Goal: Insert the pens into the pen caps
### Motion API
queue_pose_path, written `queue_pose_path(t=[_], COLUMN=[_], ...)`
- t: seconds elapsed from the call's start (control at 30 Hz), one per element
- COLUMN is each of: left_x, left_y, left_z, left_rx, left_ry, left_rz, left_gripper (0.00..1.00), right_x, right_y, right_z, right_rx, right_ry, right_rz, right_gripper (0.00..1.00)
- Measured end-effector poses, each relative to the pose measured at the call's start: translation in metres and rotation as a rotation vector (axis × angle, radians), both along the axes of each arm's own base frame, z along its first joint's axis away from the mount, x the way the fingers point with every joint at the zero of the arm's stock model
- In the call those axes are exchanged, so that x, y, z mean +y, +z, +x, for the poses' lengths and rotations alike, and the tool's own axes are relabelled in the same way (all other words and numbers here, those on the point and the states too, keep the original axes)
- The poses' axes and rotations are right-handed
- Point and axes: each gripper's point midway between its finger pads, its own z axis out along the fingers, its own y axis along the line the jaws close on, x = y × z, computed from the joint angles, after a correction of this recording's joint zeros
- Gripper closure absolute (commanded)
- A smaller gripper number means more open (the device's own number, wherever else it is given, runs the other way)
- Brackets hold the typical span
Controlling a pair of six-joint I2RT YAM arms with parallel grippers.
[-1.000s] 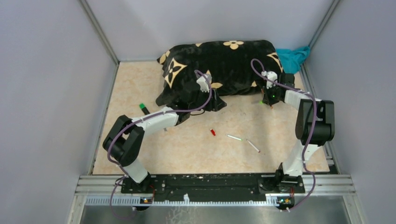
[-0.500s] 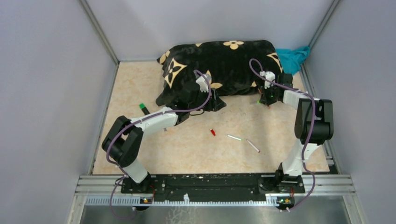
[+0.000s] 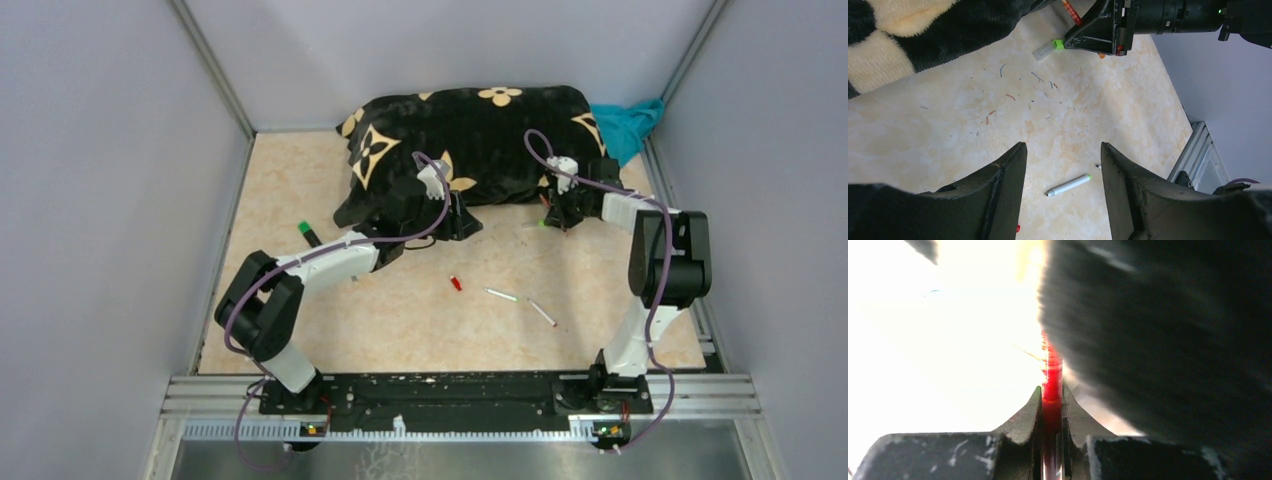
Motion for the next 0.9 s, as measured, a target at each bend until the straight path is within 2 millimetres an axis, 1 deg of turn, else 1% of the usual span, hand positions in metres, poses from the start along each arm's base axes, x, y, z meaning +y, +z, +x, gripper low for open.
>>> queue_pose_path(t=[0.1,0.23,0.3,0.4,0.57,0.67,0.77,0.83,0.9], left_x=[0.001,0.006,0.008,0.011,0.008,0.005,-0.002,-0.007,-0.015], left_y=[-0.001,-0.004,-0.005,-0.008,-0.01,-0.011,-0.011,-0.013,-0.018], left_z=[-0.001,-0.007,-0.009,-0.015,-0.025,-0.025,-0.016,-0.005,0.005], left_rx=[0.0,-0.008,-0.029,-0.081,-0.242,-0.335,-0.407,-0.45,-0.485], left_ry=[0.0,-0.005,-0.014,-0.054,-0.213,-0.317,-0.415,-0.483,-0.55], left_rz=[0.001,0.006,0.012,0.028,0.09,0.141,0.185,0.218,0.25], left_gripper=[0.38,0.37,0.36,0.34,0.27,0.27,0.27,0.28,0.29], right_x=[0.015,0.041,0.05,0.059,0.064,0.064,0.062,0.061,0.061], right_y=[-0.001,-0.001,-0.002,-0.002,-0.002,-0.001,0.005,0.015,0.028], right_z=[-0.006,-0.016,-0.02,-0.025,-0.032,-0.035,-0.038,-0.04,-0.041], right_rx=[0.011,0.023,0.033,0.045,0.069,0.082,0.088,0.078,0.057], right_ry=[0.052,0.125,0.15,0.173,0.184,0.178,0.168,0.16,0.154], right_rz=[0.005,0.018,0.026,0.035,0.053,0.054,0.049,0.047,0.049], right_gripper=[1.0,1.0,1.0,1.0,1.0,1.0,1.0,1.0,1.0])
